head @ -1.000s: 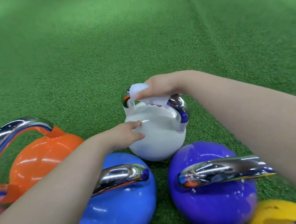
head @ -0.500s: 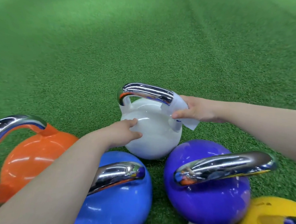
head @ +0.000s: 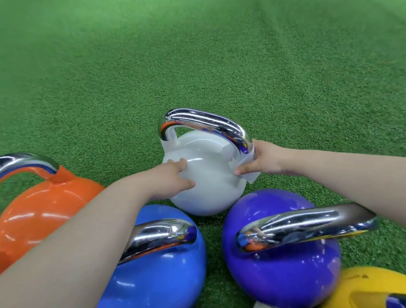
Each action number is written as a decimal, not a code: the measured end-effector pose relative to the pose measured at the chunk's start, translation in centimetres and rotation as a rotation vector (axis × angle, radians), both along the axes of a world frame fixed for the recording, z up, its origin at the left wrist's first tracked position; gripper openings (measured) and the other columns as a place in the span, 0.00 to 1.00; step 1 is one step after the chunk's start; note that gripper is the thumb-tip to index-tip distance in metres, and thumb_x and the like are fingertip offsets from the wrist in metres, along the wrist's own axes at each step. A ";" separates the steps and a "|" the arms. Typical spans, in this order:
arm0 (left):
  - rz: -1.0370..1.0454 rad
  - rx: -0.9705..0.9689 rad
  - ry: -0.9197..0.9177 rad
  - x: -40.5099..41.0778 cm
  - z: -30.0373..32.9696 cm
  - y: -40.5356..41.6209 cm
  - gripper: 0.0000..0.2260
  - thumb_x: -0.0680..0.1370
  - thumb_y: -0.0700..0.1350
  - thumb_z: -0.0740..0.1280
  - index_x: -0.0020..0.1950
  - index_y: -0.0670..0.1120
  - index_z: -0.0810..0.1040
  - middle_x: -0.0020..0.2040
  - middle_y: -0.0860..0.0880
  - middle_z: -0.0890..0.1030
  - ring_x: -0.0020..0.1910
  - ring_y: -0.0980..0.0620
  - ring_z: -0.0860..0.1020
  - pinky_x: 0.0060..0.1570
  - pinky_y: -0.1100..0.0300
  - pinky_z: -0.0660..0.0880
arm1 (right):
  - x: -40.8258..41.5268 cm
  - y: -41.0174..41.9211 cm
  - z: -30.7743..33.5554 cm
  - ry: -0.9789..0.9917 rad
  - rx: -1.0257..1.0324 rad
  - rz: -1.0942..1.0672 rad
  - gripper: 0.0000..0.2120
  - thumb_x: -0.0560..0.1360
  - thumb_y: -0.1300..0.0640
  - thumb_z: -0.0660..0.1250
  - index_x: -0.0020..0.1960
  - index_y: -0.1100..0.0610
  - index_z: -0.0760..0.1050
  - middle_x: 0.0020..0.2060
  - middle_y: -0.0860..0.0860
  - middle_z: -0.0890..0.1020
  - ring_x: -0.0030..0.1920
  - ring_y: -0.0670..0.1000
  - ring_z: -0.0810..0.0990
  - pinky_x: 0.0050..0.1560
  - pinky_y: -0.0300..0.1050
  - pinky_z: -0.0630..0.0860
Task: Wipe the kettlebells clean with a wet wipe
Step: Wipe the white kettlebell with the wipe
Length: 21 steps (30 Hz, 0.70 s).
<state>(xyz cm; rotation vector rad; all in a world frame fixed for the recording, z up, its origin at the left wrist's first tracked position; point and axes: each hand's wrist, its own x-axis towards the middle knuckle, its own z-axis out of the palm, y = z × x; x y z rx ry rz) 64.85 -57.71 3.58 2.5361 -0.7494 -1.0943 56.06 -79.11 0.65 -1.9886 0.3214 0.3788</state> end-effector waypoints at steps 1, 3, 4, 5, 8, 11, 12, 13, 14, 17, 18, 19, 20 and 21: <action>-0.008 0.012 -0.017 0.0 0.0 0.0 0.30 0.79 0.50 0.62 0.77 0.50 0.51 0.77 0.47 0.48 0.75 0.48 0.55 0.70 0.60 0.54 | 0.0 0.1 -0.2 -0.020 -0.018 -0.027 0.15 0.68 0.64 0.74 0.54 0.59 0.77 0.52 0.57 0.83 0.53 0.55 0.80 0.61 0.48 0.73; -0.061 0.032 -0.114 -0.1 0.2 -0.1 0.28 0.79 0.49 0.62 0.76 0.47 0.54 0.77 0.45 0.52 0.74 0.47 0.58 0.68 0.59 0.57 | 0.0 0.2 -0.5 -0.038 -0.069 -0.057 0.17 0.66 0.63 0.75 0.53 0.61 0.78 0.51 0.57 0.83 0.52 0.54 0.81 0.59 0.46 0.74; -0.101 0.016 -0.191 -0.2 0.3 -0.3 0.26 0.79 0.48 0.62 0.75 0.46 0.57 0.76 0.44 0.54 0.73 0.46 0.59 0.68 0.60 0.58 | 0.1 0.3 -0.6 -0.053 -0.110 -0.064 0.17 0.65 0.62 0.77 0.52 0.61 0.78 0.49 0.56 0.83 0.52 0.55 0.80 0.59 0.47 0.74; -0.141 -0.041 -0.267 -0.3 0.5 -0.5 0.24 0.78 0.46 0.62 0.74 0.46 0.61 0.75 0.44 0.57 0.73 0.47 0.59 0.67 0.61 0.57 | 0.1 0.3 -0.8 -0.071 -0.165 -0.071 0.17 0.64 0.60 0.78 0.50 0.60 0.78 0.48 0.56 0.83 0.52 0.56 0.80 0.58 0.48 0.74; -0.262 -0.311 -0.372 -1.7 1.4 -2.0 0.18 0.76 0.41 0.65 0.67 0.45 0.72 0.69 0.44 0.69 0.70 0.50 0.65 0.62 0.68 0.57 | 0.2 0.5 -0.7 -0.115 -0.402 -0.128 0.18 0.59 0.53 0.80 0.40 0.54 0.73 0.48 0.51 0.75 0.53 0.53 0.72 0.54 0.46 0.71; -0.409 -0.422 -0.329 -3.3 1.6 -3.3 0.13 0.74 0.39 0.68 0.59 0.45 0.78 0.58 0.46 0.78 0.60 0.50 0.73 0.54 0.69 0.62 | 0.3 0.8 0.0 -0.132 -0.615 -0.078 0.25 0.57 0.46 0.80 0.46 0.57 0.74 0.47 0.48 0.68 0.53 0.51 0.68 0.50 0.43 0.69; -0.462 -0.419 -0.333 -3.5 1.5 -3.5 0.14 0.74 0.38 0.67 0.59 0.45 0.79 0.58 0.46 0.78 0.60 0.49 0.73 0.57 0.67 0.63 | 0.3 0.8 0.3 -0.138 -0.629 -0.048 0.24 0.58 0.47 0.79 0.45 0.57 0.74 0.45 0.48 0.68 0.51 0.51 0.69 0.47 0.41 0.68; -0.514 -0.394 -0.354 -3.5 1.3 -3.6 0.15 0.74 0.39 0.66 0.61 0.46 0.77 0.60 0.46 0.77 0.61 0.49 0.72 0.61 0.64 0.63 | 0.2 0.9 0.6 -0.134 -0.599 -0.022 0.21 0.59 0.49 0.79 0.43 0.55 0.73 0.43 0.48 0.70 0.47 0.49 0.71 0.42 0.39 0.67; -0.564 -0.345 -0.386 -3.5 1.1 -3.6 0.18 0.75 0.39 0.65 0.64 0.48 0.75 0.64 0.47 0.74 0.64 0.48 0.70 0.64 0.61 0.63 | -0.1 0.9 1.0 -0.112 -0.535 0.003 0.19 0.60 0.53 0.79 0.41 0.53 0.70 0.40 0.48 0.72 0.43 0.48 0.72 0.37 0.37 0.65; -0.656 -0.113 -0.518 -3.4 0.4 -3.4 0.27 0.77 0.45 0.62 0.74 0.50 0.59 0.75 0.48 0.56 0.73 0.49 0.58 0.69 0.57 0.60 | -1.1 0.5 1.5 -0.016 -0.431 0.093 0.23 0.63 0.62 0.77 0.49 0.51 0.66 0.41 0.45 0.73 0.45 0.48 0.72 0.34 0.37 0.64; -0.666 -0.033 -0.557 -3.4 0.3 -3.3 0.28 0.77 0.46 0.61 0.76 0.49 0.54 0.77 0.48 0.51 0.74 0.49 0.55 0.69 0.57 0.59 | -1.2 0.2 1.5 0.010 -0.451 0.122 0.25 0.64 0.63 0.76 0.53 0.52 0.66 0.43 0.45 0.73 0.46 0.48 0.72 0.35 0.37 0.63; -0.669 0.026 -0.582 -3.3 0.3 -3.3 0.29 0.78 0.47 0.61 0.76 0.48 0.51 0.77 0.47 0.48 0.75 0.49 0.53 0.69 0.57 0.59 | -1.3 0.0 1.3 0.042 -0.479 0.149 0.26 0.64 0.64 0.75 0.56 0.54 0.67 0.45 0.46 0.73 0.46 0.48 0.72 0.37 0.36 0.64; -0.670 0.063 -0.595 -3.3 0.2 -3.3 0.29 0.78 0.47 0.60 0.76 0.48 0.51 0.77 0.47 0.46 0.75 0.49 0.52 0.68 0.56 0.59 | -1.4 -0.1 1.2 0.076 -0.497 0.169 0.26 0.65 0.64 0.74 0.59 0.56 0.67 0.47 0.47 0.74 0.47 0.49 0.73 0.39 0.37 0.65; -0.667 0.080 -0.600 -3.2 0.2 -3.3 0.28 0.78 0.47 0.60 0.76 0.48 0.52 0.77 0.47 0.46 0.75 0.49 0.51 0.68 0.56 0.59 | -1.4 -0.1 1.0 0.111 -0.505 0.182 0.26 0.66 0.64 0.73 0.60 0.58 0.67 0.50 0.49 0.75 0.48 0.50 0.74 0.43 0.38 0.69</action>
